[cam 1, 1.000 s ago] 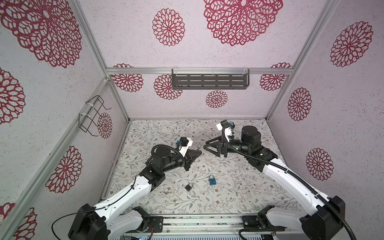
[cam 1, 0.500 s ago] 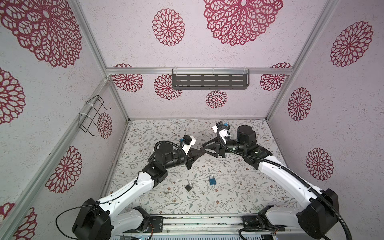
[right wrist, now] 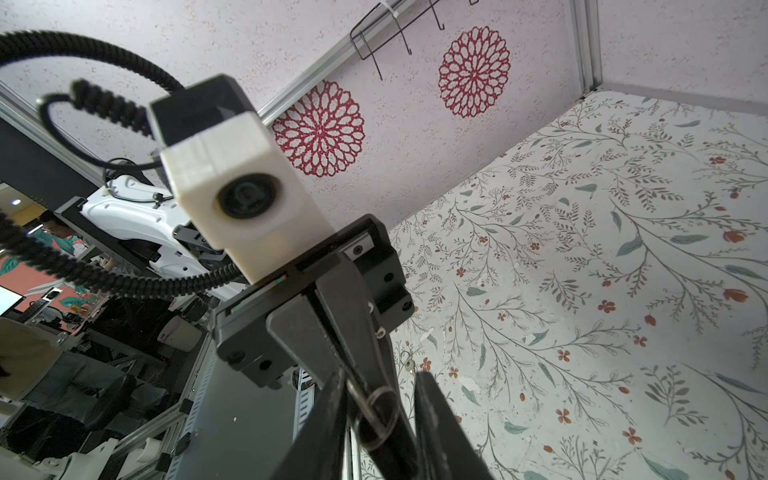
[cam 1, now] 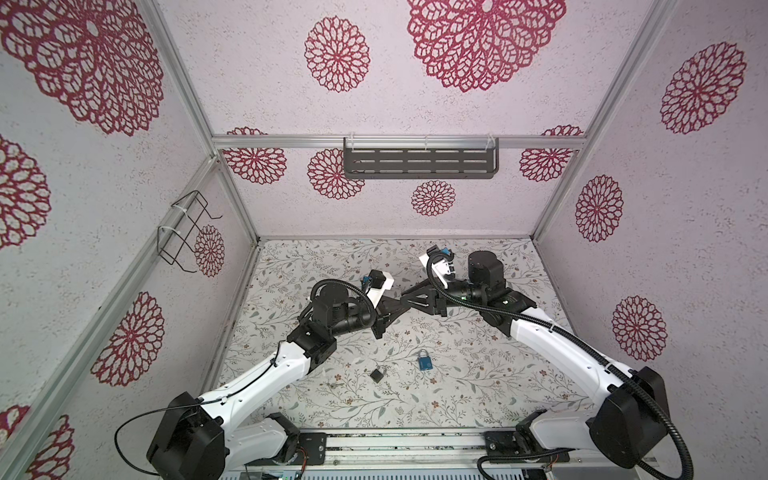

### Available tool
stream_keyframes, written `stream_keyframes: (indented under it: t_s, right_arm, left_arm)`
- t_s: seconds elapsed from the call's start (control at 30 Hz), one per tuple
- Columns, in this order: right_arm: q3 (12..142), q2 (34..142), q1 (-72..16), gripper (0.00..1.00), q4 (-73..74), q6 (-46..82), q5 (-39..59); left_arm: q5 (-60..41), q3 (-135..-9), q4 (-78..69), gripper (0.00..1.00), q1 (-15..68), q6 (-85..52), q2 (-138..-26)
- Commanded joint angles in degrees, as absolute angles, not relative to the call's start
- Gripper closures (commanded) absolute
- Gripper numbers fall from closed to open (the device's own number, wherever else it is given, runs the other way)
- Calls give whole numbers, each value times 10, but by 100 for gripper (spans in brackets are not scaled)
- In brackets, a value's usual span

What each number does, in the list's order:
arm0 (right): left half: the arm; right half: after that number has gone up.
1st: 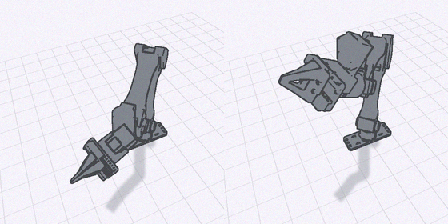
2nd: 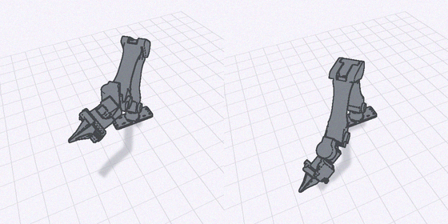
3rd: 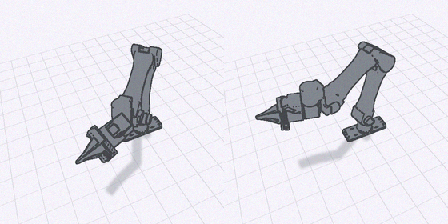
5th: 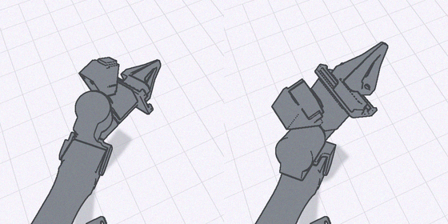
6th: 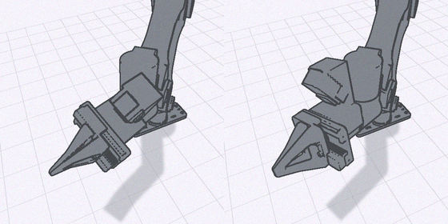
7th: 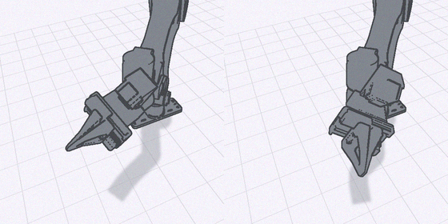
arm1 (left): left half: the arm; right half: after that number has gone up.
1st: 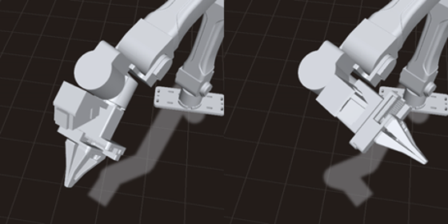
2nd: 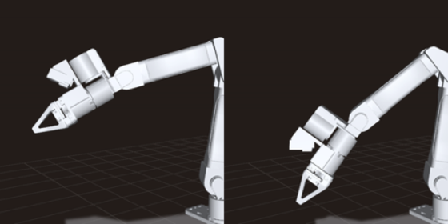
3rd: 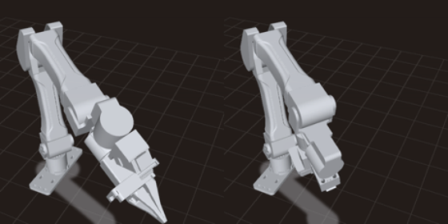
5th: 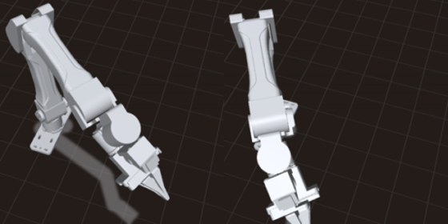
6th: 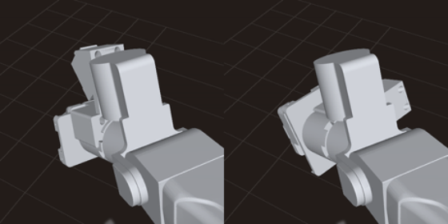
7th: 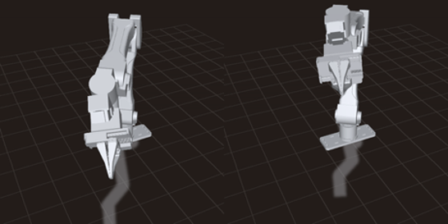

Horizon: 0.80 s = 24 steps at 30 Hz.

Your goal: Unlock with the key

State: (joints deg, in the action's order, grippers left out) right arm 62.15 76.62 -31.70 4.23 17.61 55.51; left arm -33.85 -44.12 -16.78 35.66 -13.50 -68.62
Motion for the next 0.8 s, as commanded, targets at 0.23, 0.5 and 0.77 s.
stream_keyframes:
  t_s: [0.23, 0.5, 0.77]
  right_arm:
    - [644, 764, -319, 85, 39, 147, 566]
    - [649, 764, -318, 97, 39, 146, 563]
    - [661, 760, -317, 100, 44, 162, 544]
  left_arm:
    - [-354, -462, -162, 100, 353, -125, -689]
    - [-354, -464, -153, 100, 353, -123, -681]
    - [-332, -460, -136, 76, 353, -125, -664]
